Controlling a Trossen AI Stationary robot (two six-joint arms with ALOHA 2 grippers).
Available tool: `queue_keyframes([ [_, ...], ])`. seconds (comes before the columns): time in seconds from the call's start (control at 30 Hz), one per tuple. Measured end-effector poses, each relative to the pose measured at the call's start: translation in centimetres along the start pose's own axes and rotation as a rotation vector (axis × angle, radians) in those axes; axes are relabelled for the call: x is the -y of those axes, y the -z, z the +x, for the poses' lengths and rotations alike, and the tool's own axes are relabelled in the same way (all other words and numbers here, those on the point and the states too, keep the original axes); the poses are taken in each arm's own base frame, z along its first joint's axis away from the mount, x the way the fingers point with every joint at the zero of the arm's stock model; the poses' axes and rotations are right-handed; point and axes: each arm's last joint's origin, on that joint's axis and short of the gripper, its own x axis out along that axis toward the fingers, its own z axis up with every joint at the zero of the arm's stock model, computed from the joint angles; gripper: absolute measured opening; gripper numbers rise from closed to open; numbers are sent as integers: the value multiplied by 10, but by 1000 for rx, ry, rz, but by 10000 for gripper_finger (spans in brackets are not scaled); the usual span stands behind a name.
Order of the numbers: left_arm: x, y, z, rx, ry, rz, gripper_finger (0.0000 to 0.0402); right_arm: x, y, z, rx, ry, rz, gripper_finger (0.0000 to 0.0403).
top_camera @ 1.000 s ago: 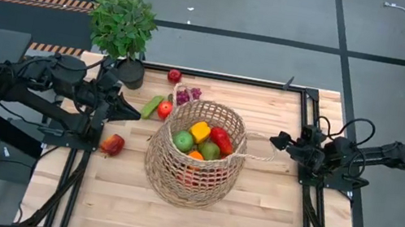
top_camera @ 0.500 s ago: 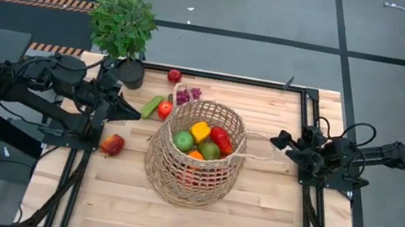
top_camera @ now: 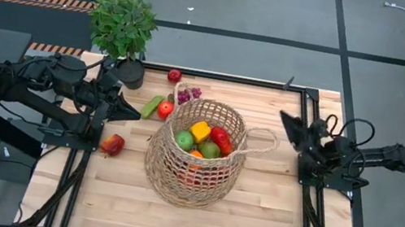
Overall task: Build produce basket
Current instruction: Put the red apple into the brown basket
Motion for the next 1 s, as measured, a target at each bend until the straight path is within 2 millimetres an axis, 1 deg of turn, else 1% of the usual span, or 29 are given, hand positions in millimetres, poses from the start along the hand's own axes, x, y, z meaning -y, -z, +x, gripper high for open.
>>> queue_keyframes([
  [0.1, 0, 0, 0, 0, 0, 8, 52, 7, -4, -1, 125, 231, -97, 349],
  [0.23, -2, 2, 0, -17, -20, 9, 52, 16, -10, -5, 261, 595, -247, 349],
  [0.33, -6, 5, 3, -41, -82, 11, 52, 20, -12, -10, 306, 830, -346, 349],
  [0.4, -10, 8, 5, -79, -124, 12, 52, 22, -13, -12, 307, 942, -407, 349],
  [0.43, -12, 11, 7, -108, -152, 12, 52, 22, -13, -12, 288, 959, -450, 349],
  [0.57, -20, 22, 17, -235, -261, 11, 52, 22, -12, -11, 145, 978, -721, 349],
  [0.63, -23, 28, 22, -302, -312, 19, 52, 22, -12, -11, 103, 984, -800, 349],
  [0.73, -28, 37, 31, -414, -400, 34, 52, 22, -12, -11, 83, 987, -837, 349],
  [0.87, -37, 47, 41, -532, -552, 30, 52, 22, -12, -11, 83, 985, -838, 349],
  [0.93, -39, 48, 45, -541, -597, 70, 52, 22, -12, -11, 83, 985, -838, 349],
  [1.0, -39, 48, 46, -514, -617, 137, 52, 22, -12, -11, 83, 985, -838, 349],
])
